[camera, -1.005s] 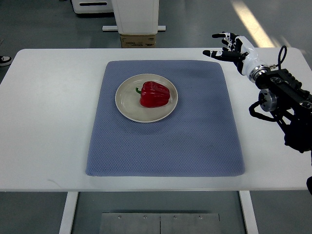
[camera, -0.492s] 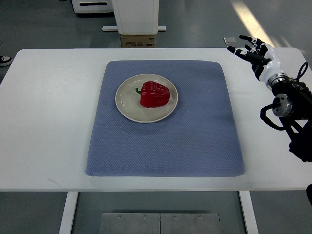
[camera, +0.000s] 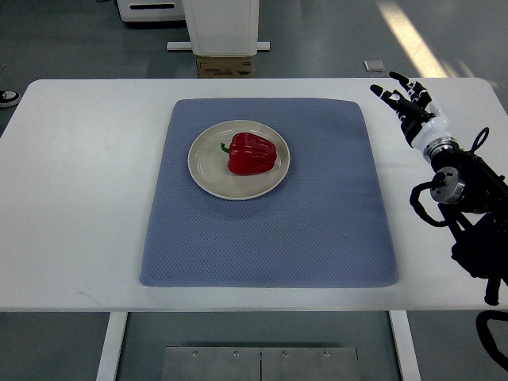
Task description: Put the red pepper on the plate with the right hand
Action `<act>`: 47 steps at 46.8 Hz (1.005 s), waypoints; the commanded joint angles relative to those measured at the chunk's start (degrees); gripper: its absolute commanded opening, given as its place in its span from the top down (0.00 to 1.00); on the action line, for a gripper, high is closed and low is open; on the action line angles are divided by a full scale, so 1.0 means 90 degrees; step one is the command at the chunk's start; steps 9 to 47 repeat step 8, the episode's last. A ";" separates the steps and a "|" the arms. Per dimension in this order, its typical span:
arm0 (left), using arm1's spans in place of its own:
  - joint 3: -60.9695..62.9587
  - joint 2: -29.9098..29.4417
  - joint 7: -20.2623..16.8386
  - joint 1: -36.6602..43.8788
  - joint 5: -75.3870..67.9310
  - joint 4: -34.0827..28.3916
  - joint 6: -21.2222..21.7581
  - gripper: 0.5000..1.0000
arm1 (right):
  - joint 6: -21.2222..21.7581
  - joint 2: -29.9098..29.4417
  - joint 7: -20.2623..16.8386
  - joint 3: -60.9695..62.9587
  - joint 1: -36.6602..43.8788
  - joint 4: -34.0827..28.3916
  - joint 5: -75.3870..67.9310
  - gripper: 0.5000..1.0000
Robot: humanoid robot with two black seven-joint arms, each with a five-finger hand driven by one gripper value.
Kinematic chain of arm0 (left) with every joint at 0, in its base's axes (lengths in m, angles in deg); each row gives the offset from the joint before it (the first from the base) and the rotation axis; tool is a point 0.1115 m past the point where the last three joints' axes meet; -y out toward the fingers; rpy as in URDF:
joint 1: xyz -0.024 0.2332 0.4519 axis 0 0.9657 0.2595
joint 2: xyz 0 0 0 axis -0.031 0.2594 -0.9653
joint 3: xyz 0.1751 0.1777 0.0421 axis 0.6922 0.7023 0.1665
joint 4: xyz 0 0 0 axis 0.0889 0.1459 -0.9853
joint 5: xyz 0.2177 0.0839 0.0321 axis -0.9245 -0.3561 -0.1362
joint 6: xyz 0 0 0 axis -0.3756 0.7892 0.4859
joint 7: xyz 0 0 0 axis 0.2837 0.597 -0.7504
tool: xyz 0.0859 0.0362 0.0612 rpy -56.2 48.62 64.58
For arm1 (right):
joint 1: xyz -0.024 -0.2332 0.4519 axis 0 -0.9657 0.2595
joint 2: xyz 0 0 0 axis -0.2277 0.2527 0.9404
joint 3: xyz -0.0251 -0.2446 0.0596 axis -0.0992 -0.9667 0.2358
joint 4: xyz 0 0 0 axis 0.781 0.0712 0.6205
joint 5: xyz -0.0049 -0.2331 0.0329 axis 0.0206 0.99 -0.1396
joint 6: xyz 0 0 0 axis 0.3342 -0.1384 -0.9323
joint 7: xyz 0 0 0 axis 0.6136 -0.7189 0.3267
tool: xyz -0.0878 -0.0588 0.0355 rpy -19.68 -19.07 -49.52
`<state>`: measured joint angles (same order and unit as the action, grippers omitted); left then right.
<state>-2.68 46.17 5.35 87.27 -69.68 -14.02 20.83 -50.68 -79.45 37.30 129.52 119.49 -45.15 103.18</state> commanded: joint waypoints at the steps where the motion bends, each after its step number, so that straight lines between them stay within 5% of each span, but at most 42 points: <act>1: 0.0000 0.0000 0.0000 -0.0001 -0.0001 0.0000 0.0000 0.00 | 0.0000 -0.0083 0.0011 0.0089 -0.0023 -0.0017 -0.0013 0.00; 47: 0.0000 0.0000 0.0000 -0.0001 -0.0001 0.0000 0.0000 0.00 | 0.0000 -0.0268 0.0011 0.0333 -0.0042 -0.0026 -0.0032 0.00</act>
